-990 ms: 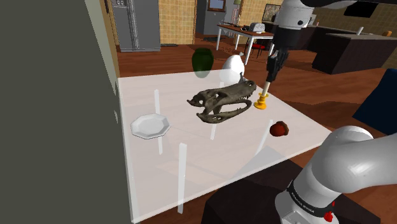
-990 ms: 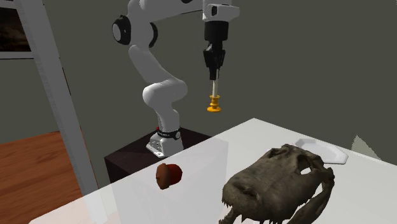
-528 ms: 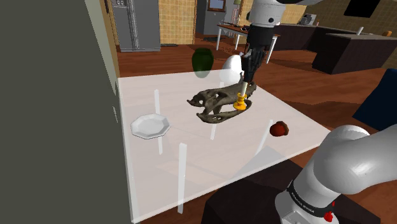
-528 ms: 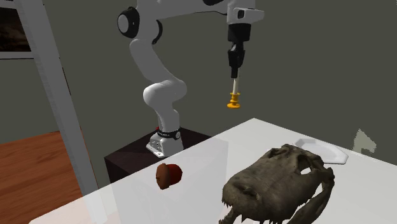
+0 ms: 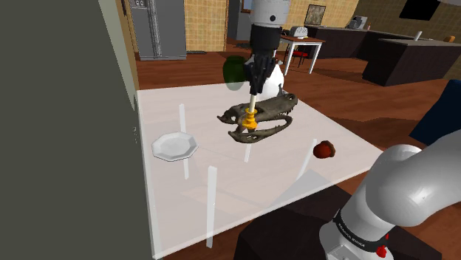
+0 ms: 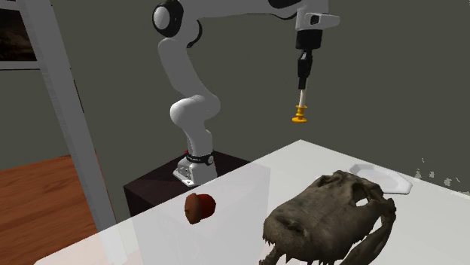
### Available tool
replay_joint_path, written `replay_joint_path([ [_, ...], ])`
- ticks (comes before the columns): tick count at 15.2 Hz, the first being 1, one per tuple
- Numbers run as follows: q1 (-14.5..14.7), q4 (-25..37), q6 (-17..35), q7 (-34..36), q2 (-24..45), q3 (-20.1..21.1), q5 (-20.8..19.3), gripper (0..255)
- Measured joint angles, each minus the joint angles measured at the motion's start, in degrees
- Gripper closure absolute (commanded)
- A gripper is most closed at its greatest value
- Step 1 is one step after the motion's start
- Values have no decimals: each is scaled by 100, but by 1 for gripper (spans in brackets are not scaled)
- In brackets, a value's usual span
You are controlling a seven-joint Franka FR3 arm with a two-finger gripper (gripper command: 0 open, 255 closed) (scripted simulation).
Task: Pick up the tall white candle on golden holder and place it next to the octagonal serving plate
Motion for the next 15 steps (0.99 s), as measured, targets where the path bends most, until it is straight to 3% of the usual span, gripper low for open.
replay_joint_path([
  [9, 209, 1524, 80, 1103, 1589, 818, -107, 255],
  [15, 254, 1278, 462, 1232, 1731, 909, -128, 255],
])
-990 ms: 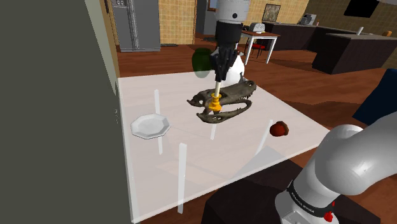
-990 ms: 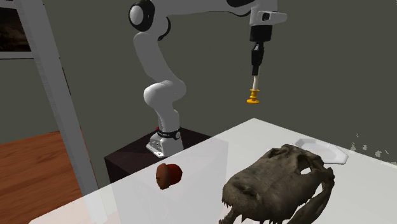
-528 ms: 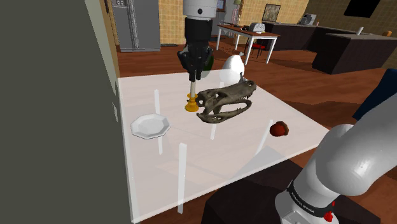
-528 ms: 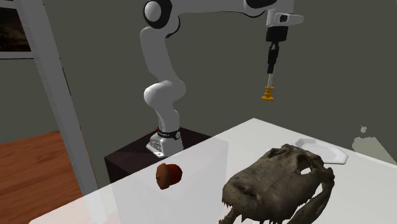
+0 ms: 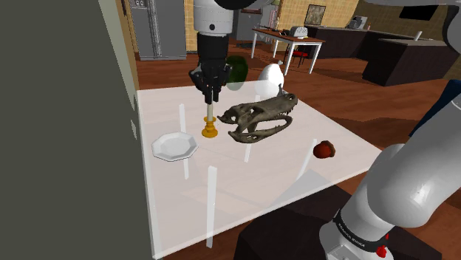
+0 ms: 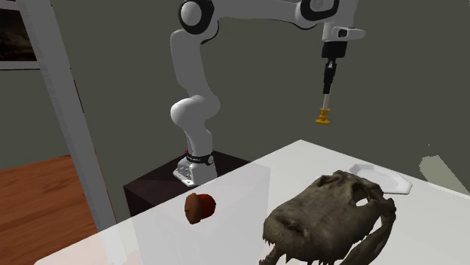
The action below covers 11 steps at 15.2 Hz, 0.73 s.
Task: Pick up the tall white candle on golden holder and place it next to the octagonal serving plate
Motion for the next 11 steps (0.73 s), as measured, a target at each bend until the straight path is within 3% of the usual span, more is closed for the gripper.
replay_joint_path([
  [11, 20, -842, 841, 3, -1, 30, 15, 255],
])
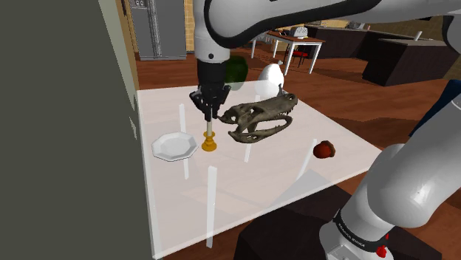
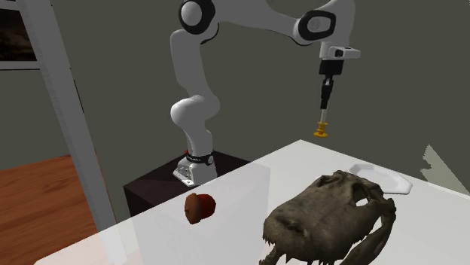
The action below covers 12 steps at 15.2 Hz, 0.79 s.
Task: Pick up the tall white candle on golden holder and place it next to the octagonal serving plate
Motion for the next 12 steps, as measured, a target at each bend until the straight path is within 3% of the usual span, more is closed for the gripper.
replay_joint_path([
  [12, 12, -785, 941, 30, 165, 44, -34, 255],
])
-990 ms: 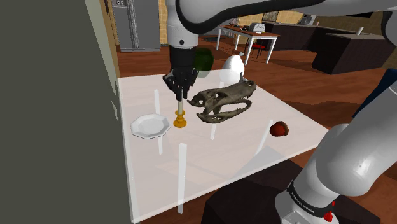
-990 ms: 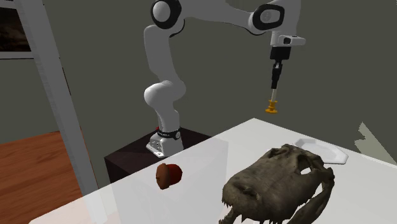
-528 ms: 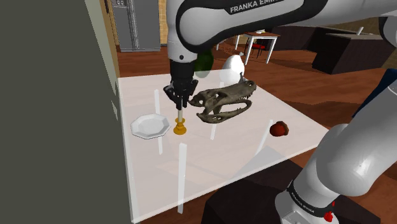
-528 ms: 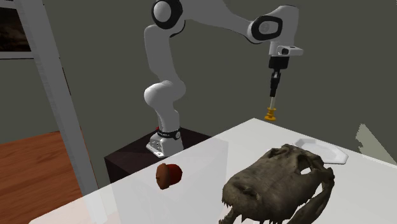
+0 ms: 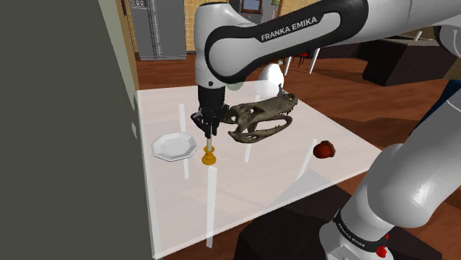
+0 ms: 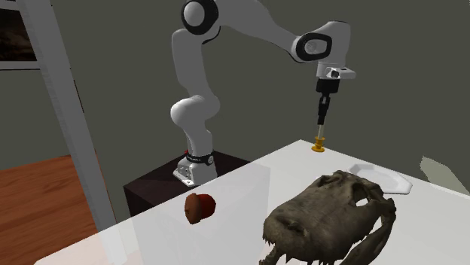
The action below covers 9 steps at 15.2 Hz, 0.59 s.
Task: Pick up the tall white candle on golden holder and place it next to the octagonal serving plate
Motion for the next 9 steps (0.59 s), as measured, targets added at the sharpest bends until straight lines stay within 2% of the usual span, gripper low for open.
replay_joint_path([
  [9, 7, -435, 681, 74, 258, 44, -80, 255],
])
